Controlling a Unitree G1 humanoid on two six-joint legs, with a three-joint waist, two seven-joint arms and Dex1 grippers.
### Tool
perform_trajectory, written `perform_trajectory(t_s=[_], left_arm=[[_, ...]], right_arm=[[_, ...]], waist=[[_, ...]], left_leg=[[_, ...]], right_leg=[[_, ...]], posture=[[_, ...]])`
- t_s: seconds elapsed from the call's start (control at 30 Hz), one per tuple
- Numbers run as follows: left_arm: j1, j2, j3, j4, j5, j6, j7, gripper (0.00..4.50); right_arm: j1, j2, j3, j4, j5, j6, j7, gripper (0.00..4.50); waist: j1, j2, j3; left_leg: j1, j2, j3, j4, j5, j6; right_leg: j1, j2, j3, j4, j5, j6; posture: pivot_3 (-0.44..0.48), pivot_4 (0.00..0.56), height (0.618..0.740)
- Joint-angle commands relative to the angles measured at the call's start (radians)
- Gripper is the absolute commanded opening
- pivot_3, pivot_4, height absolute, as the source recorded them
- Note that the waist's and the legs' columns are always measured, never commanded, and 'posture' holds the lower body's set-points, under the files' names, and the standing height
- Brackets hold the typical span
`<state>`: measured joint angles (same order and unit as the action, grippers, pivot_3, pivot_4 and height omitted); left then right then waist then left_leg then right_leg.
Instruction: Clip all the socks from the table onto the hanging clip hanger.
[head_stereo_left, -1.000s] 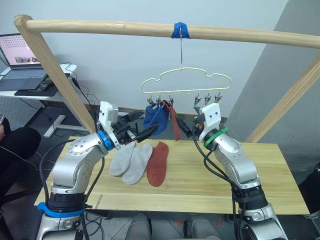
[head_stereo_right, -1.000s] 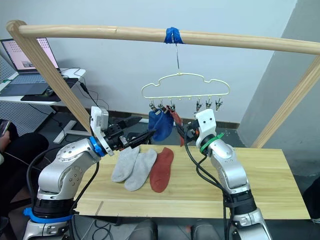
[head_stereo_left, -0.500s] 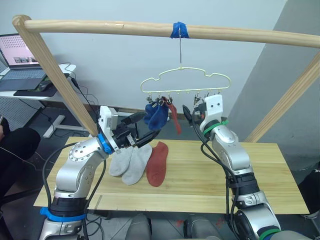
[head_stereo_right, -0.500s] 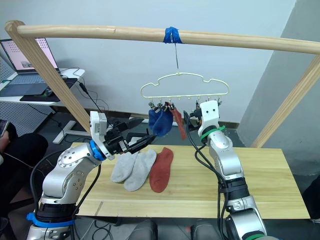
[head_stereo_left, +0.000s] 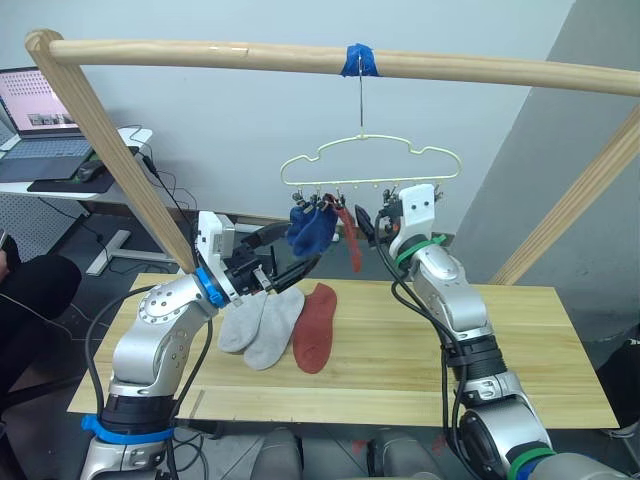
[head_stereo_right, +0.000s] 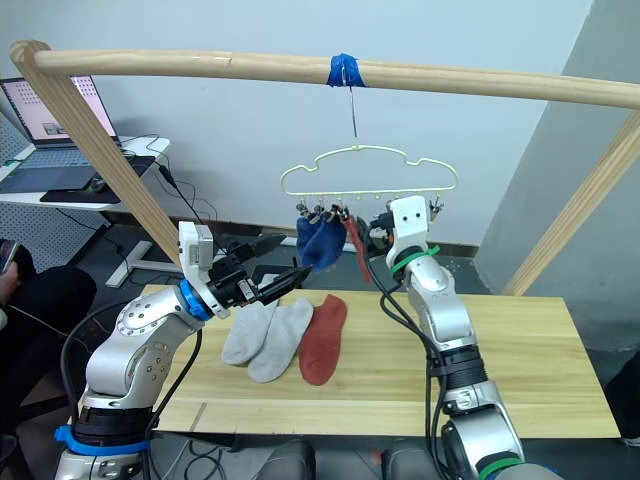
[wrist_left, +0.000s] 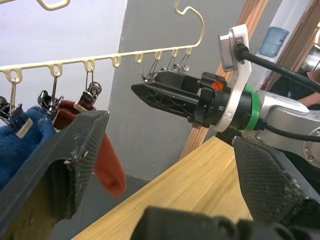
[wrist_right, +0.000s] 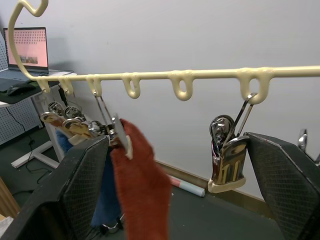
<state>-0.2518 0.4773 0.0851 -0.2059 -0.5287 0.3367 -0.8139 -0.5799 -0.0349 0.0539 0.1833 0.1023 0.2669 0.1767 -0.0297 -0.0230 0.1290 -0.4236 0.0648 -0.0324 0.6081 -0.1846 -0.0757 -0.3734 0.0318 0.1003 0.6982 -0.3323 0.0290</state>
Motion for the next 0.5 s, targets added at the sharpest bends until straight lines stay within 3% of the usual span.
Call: perform_trajectory(t_s=[0.03, 0.5], left_arm=[[-0.001, -0.003, 0.018, -0.051, -0.017, -0.009, 0.010, 4.50], [0.011, -0.008, 0.013, -0.063, -0.015, -0.013, 0.023, 4.50]], right_arm=[[-0.045, 0.018, -0.032, -0.009, 0.028, -0.019, -0.003, 4.48], [-0.098, 0.065, -0.081, 0.042, 0.075, -0.011, -0.007, 4.48]], waist=[[0.000, 0.000, 0.000], [0.001, 0.001, 0.000]], left_leg=[[0.000, 0.000, 0.000, 0.000, 0.000, 0.000], [0.000, 0.000, 0.000, 0.000, 0.000, 0.000]], right_leg=[[0.000, 0.000, 0.000, 0.000, 0.000, 0.000], [0.000, 0.000, 0.000, 0.000, 0.000, 0.000]], posture=[[0.089, 0.106, 0.740], [0.101, 0.113, 0.740]])
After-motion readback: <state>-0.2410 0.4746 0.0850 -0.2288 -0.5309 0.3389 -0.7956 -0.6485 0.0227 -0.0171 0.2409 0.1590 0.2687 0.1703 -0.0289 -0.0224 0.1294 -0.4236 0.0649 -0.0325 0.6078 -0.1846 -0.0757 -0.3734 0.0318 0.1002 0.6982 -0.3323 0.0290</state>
